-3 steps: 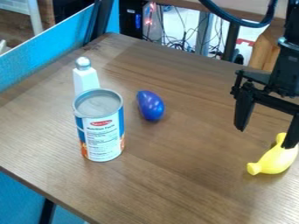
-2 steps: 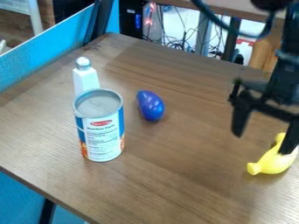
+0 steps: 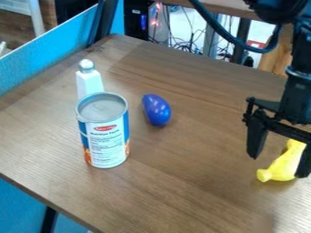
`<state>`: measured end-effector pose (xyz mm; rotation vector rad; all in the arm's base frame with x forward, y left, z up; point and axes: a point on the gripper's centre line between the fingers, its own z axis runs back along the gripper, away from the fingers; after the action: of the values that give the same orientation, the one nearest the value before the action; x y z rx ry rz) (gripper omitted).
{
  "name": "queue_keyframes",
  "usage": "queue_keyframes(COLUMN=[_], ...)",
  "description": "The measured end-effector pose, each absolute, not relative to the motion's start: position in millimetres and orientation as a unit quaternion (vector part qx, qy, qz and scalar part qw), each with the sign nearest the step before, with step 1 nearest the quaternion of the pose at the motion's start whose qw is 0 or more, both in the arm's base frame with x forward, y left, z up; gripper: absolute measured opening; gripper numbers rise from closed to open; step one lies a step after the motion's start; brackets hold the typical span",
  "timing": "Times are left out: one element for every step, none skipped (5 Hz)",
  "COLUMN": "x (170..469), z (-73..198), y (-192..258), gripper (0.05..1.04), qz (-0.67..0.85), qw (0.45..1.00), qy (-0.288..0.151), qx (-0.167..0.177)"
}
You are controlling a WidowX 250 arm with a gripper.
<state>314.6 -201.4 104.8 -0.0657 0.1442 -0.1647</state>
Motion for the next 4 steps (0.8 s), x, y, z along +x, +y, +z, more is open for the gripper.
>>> queue_keyframes(x=[323.8, 340.4, 356.2, 364.0], z=[104.2, 88.5, 82.8, 76.8], y=[-206.6, -213.1, -211.2, -208.6], gripper=[1.001, 1.001, 1.001, 0.961], qz=[-0.086, -0.081, -0.067, -0.048], qw=[0.994, 0.994, 0.995, 0.995], qy=[0.064, 0.071, 0.076, 0.081], qx=[-0.037, -0.024, 0.017, 0.043])
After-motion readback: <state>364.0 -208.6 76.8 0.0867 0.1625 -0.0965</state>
